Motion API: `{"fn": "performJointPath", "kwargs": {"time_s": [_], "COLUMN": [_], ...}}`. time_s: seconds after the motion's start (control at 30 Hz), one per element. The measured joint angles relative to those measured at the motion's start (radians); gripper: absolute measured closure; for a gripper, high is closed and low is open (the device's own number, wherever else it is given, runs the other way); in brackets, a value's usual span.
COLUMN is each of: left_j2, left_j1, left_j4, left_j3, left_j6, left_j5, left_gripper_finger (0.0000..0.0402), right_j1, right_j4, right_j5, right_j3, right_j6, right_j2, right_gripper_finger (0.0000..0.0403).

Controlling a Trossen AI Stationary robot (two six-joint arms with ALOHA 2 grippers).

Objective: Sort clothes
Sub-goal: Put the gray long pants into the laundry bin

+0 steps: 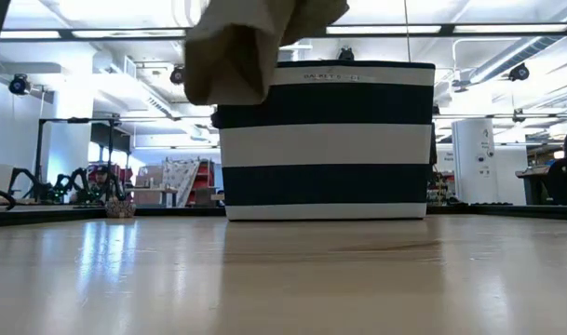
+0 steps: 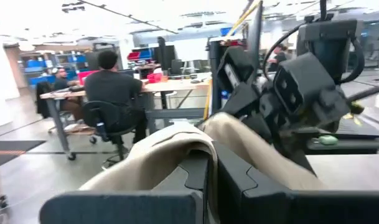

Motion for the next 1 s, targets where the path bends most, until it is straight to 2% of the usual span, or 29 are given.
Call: {"fn": "performJointPath", "kwargs": {"time_s": [0.43,0.73,0.87,1.0], "left_j2": [0.084,0.174,0.201,0.209], "left_j1": [0.121,0.190,0.217,0.230], "left_j4": [0.037,0.007,-0.026,-0.045], "left_j3": [0.006,0.006,-0.024,-0.087], "left_j6": [0.069,0.093,0.098,0.119], "left_j5": [-0.001,-0.008,-0.008,-0.009], "left_gripper_finger": [0.0401,0.0401,0.0401,0.0401], "right_j1": [-0.273,-0.430,-0.486,-0.526], "right_j4": [-0.018,-0.127,-0.168,-0.193], "right_j5": [-0.210,-0.330,-0.418,-0.463], "right_j3": [0.002,-0.024,-0.064,-0.132], "right_j6": [-0.011,0.069,0.138,0.174], "right_j2": [0.006,0.039,0.039,0.038], "right_gripper_finger": [0.0403,0.0403,0.0403,0.0403]}}
